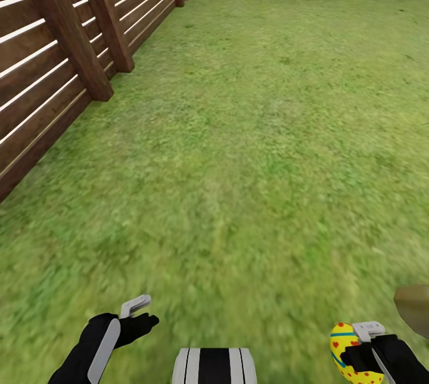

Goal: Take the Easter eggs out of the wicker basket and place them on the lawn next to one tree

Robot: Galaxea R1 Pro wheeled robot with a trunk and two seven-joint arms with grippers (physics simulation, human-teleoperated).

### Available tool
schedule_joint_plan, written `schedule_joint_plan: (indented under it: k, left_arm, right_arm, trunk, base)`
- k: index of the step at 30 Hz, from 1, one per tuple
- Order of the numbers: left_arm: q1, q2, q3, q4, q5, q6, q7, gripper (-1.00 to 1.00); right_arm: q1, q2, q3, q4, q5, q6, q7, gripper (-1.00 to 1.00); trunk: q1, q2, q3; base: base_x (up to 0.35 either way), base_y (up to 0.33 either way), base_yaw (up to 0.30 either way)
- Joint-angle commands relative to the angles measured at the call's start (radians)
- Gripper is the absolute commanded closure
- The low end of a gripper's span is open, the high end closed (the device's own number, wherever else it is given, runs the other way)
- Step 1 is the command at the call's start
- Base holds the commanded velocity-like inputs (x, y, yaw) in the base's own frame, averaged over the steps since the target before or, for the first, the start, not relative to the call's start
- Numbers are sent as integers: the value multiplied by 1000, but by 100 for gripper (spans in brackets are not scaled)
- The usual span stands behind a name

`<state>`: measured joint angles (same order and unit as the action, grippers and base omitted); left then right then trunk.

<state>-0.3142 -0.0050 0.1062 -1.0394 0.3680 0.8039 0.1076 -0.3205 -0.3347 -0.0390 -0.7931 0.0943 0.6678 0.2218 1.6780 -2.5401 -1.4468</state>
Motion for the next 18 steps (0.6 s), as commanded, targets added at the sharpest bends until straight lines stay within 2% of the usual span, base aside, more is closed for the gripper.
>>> schedule_joint_plan:
  k: [1, 5, 18]
  left_arm:
    - [0, 0, 1, -1, 11, 5, 9, -100]
    - [0, -1, 1, -1, 11, 5, 9, -100]
    - [0, -1, 0, -1, 11, 6, 9, -100]
  right_arm:
    - [0, 0, -2, -1, 10, 4, 8, -100]
    - [0, 0, -2, -1, 10, 4, 8, -100]
    - [0, 0, -1, 0, 10, 4, 8, -100]
  trunk:
    - [0, 0, -1]
    - [0, 0, -1]
    - [-6, 3, 50]
  base:
    - [0, 0, 0]
    - [0, 0, 0]
    - [0, 0, 0]
